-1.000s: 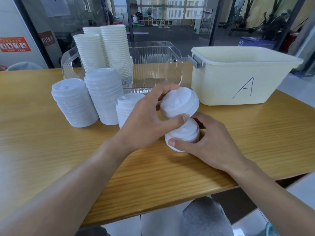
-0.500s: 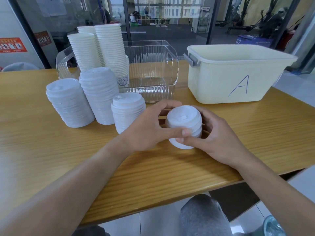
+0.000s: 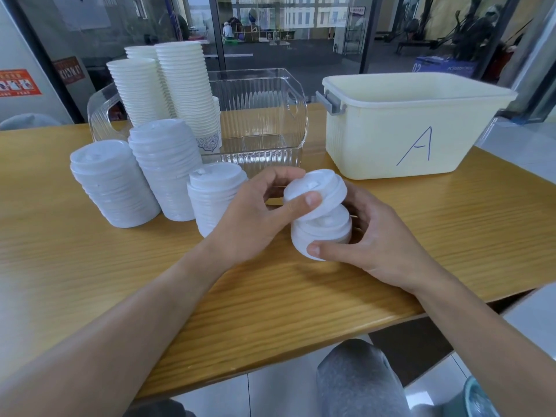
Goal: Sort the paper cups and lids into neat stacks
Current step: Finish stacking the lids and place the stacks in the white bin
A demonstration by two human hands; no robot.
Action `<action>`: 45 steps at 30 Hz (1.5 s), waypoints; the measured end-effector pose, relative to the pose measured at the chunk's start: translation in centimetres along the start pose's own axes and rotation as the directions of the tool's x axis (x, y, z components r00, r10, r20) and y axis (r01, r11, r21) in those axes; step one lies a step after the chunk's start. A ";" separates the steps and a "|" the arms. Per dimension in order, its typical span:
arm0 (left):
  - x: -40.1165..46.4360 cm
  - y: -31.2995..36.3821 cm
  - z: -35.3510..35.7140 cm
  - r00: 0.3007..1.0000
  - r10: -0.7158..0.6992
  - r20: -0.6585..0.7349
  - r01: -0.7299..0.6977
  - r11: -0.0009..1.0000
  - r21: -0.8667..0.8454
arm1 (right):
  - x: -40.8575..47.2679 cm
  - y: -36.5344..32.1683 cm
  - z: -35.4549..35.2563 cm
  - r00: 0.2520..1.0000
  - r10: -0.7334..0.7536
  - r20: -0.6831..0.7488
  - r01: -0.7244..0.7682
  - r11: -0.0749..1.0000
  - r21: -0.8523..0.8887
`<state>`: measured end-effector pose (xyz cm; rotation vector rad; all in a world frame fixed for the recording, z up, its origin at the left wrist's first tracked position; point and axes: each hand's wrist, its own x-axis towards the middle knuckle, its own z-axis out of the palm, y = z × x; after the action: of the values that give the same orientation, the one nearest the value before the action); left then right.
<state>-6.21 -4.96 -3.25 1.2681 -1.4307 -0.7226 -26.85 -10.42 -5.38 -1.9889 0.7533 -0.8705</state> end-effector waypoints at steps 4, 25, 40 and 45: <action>-0.3 -0.3 0.2 0.999 0.027 0.023 -0.029 0.997 0.065 | 0.0 0.6 0.1 1.000 0.022 -0.011 -0.022 1.000 -0.013; -2.0 0.7 -0.4 0.998 0.056 -0.007 -0.055 0.994 0.097 | -1.5 -0.7 0.0 0.999 0.042 0.004 -0.042 0.999 0.013; -7.7 -0.5 -8.3 0.899 -0.072 -0.431 0.217 0.930 0.296 | 1.1 -3.2 2.3 0.967 -0.052 -0.251 0.045 0.998 -0.033; -6.9 -1.2 -7.8 0.932 -0.165 -0.322 0.276 0.899 0.340 | 4.4 -6.9 4.2 0.949 -0.181 -0.257 0.182 0.983 -0.022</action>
<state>0.84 2.78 -4.28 1.7859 -1.2302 -0.3913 -19.72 -8.51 0.07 -1.9881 0.7193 -1.2574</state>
